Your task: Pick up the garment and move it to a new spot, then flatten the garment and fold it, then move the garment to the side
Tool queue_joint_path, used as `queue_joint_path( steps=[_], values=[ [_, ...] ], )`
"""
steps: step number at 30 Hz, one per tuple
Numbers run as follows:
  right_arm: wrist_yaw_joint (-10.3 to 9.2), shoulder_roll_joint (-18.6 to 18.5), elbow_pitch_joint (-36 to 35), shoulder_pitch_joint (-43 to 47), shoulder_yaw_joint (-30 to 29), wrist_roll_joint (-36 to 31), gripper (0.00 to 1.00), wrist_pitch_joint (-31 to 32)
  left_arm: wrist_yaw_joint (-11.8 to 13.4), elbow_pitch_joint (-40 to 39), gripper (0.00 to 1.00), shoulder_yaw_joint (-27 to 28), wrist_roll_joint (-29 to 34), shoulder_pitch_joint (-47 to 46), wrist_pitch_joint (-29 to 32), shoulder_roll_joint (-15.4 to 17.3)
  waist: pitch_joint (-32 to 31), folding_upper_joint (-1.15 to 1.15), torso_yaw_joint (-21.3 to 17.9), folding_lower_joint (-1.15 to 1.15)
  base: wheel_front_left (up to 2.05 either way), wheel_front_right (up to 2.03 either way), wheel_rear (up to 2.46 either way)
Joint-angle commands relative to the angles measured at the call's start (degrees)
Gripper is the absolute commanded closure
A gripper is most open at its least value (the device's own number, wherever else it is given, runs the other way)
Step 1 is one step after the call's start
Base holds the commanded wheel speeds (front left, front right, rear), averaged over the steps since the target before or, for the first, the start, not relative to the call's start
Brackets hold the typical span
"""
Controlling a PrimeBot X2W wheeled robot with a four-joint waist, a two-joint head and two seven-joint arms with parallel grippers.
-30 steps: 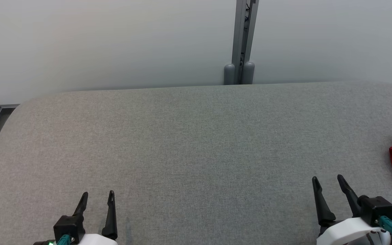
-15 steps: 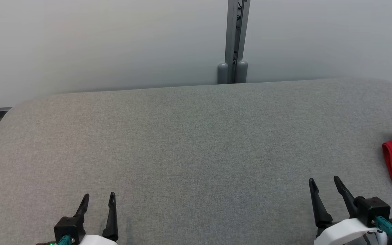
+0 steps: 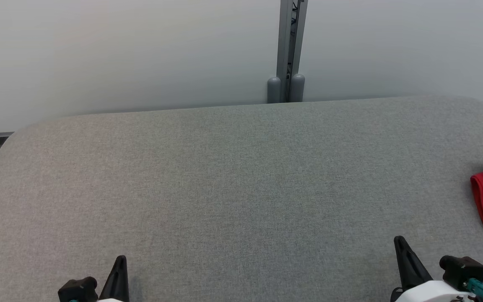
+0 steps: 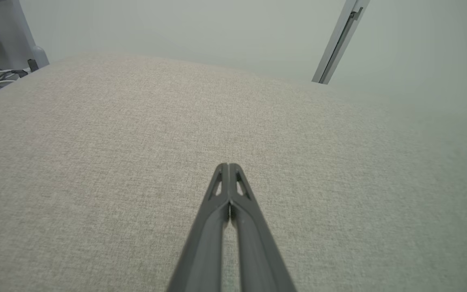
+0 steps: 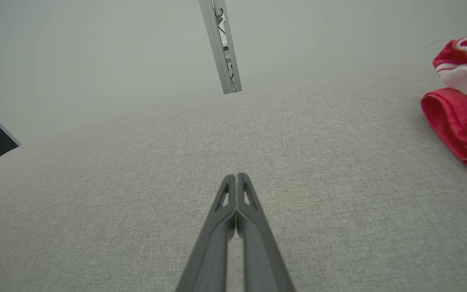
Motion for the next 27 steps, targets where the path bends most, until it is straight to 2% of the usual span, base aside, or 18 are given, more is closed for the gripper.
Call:
queue_joint_path(
  steps=[1,17,27],
  values=[
    [0.00,-0.4,-1.5,-1.5,-0.6,3.2,1.00,0.7,-0.4,-1.4,1.00,0.6,-3.1,-1.8,0.5,0.3,0.0,0.00,0.0,0.00,0.00,0.00,0.00],
    [0.00,-0.5,-4.1,-1.9,-2.1,19.2,1.00,4.7,-2.2,-4.2,1.00,2.2,-18.9,-3.0,4.3,0.4,0.2,0.00,0.1,0.00,0.00,0.00,0.00],
    [0.00,-0.6,-5.3,-2.3,-3.0,27.0,1.00,6.7,-3.1,-5.3,1.00,3.1,-26.5,-3.6,6.3,0.5,0.2,0.00,0.1,0.00,0.00,0.00,0.00]
  ],
)
